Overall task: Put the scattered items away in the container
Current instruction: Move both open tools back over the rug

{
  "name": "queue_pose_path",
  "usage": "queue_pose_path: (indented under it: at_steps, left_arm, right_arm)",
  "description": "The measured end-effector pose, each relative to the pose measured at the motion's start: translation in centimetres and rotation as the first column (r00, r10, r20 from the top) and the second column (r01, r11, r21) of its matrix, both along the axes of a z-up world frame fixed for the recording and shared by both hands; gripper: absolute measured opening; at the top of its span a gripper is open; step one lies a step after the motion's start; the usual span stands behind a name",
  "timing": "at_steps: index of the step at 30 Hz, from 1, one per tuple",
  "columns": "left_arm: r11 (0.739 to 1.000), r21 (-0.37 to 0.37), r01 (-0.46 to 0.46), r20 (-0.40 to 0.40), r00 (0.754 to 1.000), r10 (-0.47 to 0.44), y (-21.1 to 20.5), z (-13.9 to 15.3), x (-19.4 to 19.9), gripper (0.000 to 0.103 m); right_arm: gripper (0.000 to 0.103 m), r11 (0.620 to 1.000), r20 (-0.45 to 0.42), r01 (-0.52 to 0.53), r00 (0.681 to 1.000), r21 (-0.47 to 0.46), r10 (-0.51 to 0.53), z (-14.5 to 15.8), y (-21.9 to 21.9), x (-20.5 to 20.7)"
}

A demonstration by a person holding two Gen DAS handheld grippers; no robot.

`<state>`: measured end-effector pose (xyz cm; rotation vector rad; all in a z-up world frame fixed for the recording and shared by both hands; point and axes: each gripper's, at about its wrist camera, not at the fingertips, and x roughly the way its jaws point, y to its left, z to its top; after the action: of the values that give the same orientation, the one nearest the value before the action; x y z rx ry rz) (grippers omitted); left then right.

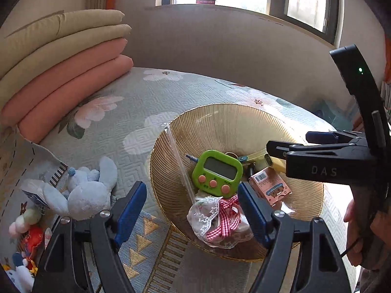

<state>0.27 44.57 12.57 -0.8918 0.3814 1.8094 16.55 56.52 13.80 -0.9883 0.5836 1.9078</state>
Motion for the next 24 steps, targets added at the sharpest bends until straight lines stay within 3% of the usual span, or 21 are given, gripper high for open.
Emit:
queue_pose_path:
  at_steps: [2,9,12,15,17,20,22,24]
  left_arm:
    - [1.0,0.008,-0.023,0.058,0.998,0.022,-2.7,0.1,-0.4,0.075]
    - [0.981,-0.065,-0.184,0.069,0.98,0.188,-13.8,-0.6,-1.6,0.075]
    - [0.953,-0.07,-0.293,0.088,0.95,0.299,-18.8,-1.0,-3.0,0.075]
    - [0.898,-0.102,-0.428,0.077,0.896,0.436,-24.0,-1.3,-4.9,0.075]
    - [0.845,-0.099,-0.525,0.08,0.843,0.532,-27.8,-1.2,-6.7,0.075]
    - [0.724,-0.097,-0.683,0.076,0.72,0.69,-34.2,-1.1,-9.5,0.075]
    - [0.606,-0.102,-0.789,0.034,0.606,0.795,-39.1,-1.3,-10.9,0.075]
    - [0.465,-0.11,-0.879,0.01,0.467,0.884,-44.6,-1.8,-12.0,0.075]
  right_arm:
    - [0.087,1.0,-0.015,-0.016,1.0,-0.002,0.016,0.5,-0.7,-0.5]
    - [0.086,0.99,-0.074,-0.14,0.988,-0.03,0.138,1.7,-5.3,-4.1]
    - [0.087,0.972,-0.069,-0.232,0.971,-0.031,0.23,2.1,-8.5,-6.8]
    - [0.086,0.945,-0.057,-0.325,0.945,-0.038,0.322,2.1,-12.1,-9.9]
    - [0.086,0.92,-0.057,-0.388,0.921,-0.055,0.386,2.0,-14.7,-12.0]
    - [0.086,0.878,-0.053,-0.475,0.88,-0.062,0.472,1.9,-18.7,-14.8]
    - [0.086,0.849,-0.047,-0.524,0.852,-0.066,0.522,2.0,-21.0,-16.5]
    - [0.086,0.821,-0.046,-0.566,0.825,-0.079,0.564,2.0,-23.0,-18.3]
